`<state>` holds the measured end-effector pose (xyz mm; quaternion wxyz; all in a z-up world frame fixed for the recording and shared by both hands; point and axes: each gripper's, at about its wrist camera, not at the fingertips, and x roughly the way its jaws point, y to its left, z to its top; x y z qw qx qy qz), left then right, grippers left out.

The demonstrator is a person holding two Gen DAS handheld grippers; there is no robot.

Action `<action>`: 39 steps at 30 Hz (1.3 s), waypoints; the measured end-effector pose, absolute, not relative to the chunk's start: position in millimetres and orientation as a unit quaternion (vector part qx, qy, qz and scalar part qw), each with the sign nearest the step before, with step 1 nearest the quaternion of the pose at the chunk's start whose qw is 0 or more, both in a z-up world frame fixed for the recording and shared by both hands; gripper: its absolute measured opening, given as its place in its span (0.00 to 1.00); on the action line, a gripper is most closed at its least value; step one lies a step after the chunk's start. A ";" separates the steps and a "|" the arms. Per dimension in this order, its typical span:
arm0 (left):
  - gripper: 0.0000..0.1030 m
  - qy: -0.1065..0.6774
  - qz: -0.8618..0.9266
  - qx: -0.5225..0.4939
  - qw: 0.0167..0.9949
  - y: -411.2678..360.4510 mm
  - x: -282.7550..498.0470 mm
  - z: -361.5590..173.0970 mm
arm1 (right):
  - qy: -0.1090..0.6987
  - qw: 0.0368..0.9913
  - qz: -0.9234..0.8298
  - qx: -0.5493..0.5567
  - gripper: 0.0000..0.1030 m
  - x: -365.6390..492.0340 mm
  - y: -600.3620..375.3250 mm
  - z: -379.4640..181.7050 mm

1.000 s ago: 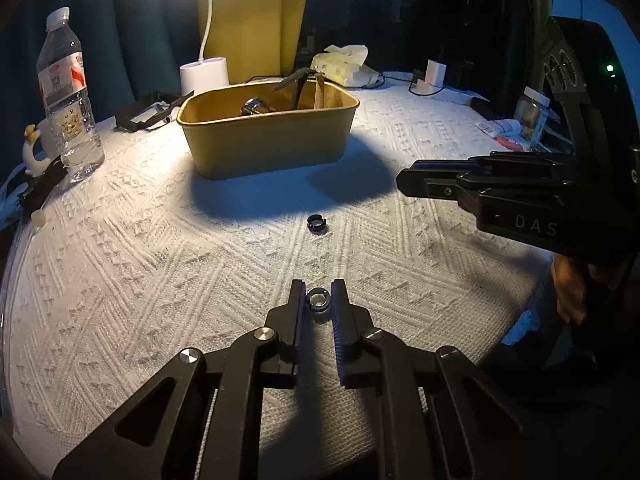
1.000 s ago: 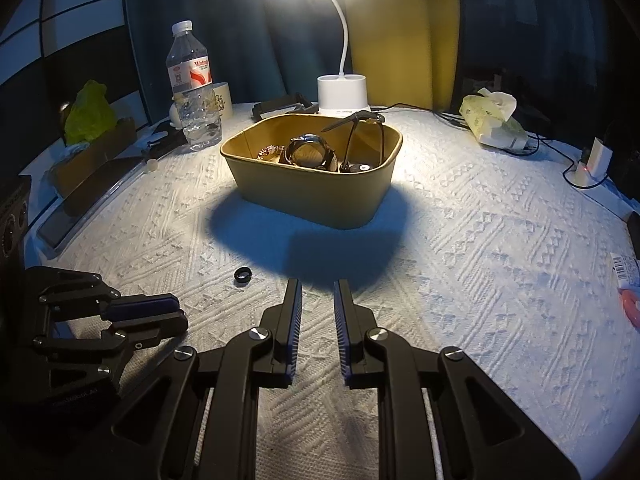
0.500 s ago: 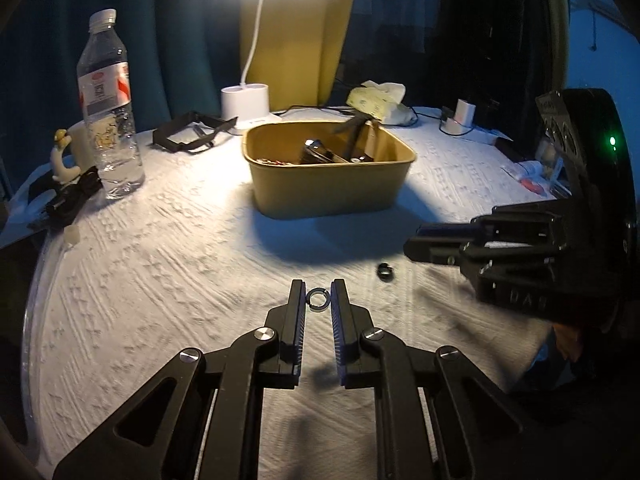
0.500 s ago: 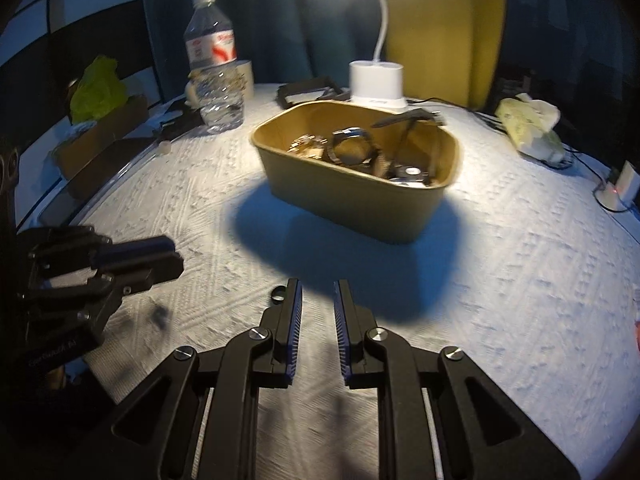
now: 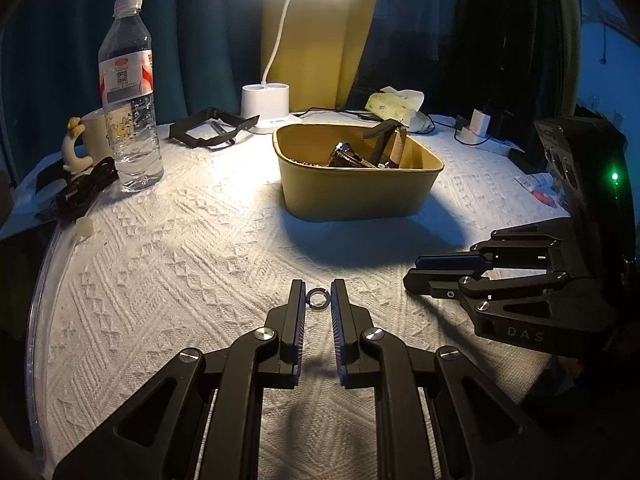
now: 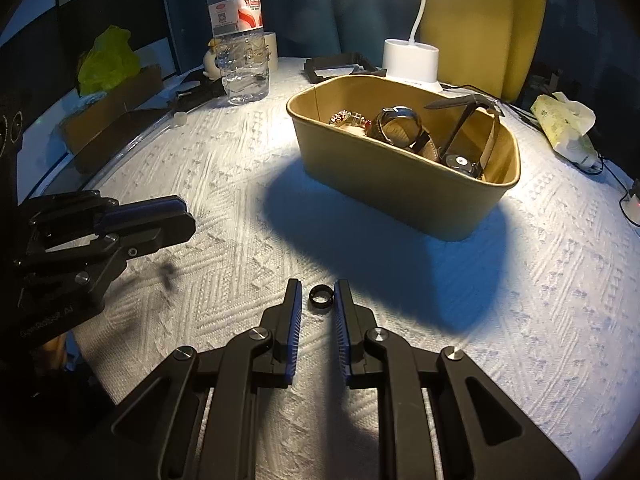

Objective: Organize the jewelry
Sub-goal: 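Grasp the black ring with the right gripper while the left gripper holds the silver ring, then carry both rings over the box, lower them in and open both grippers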

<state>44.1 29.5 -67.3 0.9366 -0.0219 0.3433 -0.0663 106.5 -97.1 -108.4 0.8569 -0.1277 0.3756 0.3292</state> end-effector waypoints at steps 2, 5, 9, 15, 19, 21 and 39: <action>0.14 0.343 -0.065 -0.022 0.937 29.5 44.0 -67.6 | 0.376 0.857 0.330 -0.127 0.15 107.8 -96.9 -108.5; 0.14 0.342 -0.063 -0.022 0.937 30.8 44.6 -67.1 | 0.374 0.856 0.333 -0.129 0.15 109.0 -96.2 -107.8; 0.14 0.339 -0.060 -0.021 0.938 31.5 46.9 -64.7 | 0.369 0.858 0.334 -0.128 0.12 109.0 -96.8 -104.2; 0.14 0.341 -0.057 -0.016 0.938 33.5 57.7 -61.7 | 0.351 0.868 0.327 -0.126 0.12 114.3 -105.9 -89.6; 0.14 0.336 -0.057 -0.003 0.940 33.6 67.2 -52.3 | 0.346 0.875 0.317 -0.117 0.12 122.3 -116.0 -78.1; 0.14 0.335 -0.055 0.001 0.941 34.0 71.9 -49.1 | 0.341 0.880 0.313 -0.111 0.12 126.8 -121.7 -69.7; 0.14 0.351 -0.065 -0.009 0.934 54.5 126.2 -50.5 | 0.308 0.894 0.310 -0.099 0.12 167.4 -108.4 -18.3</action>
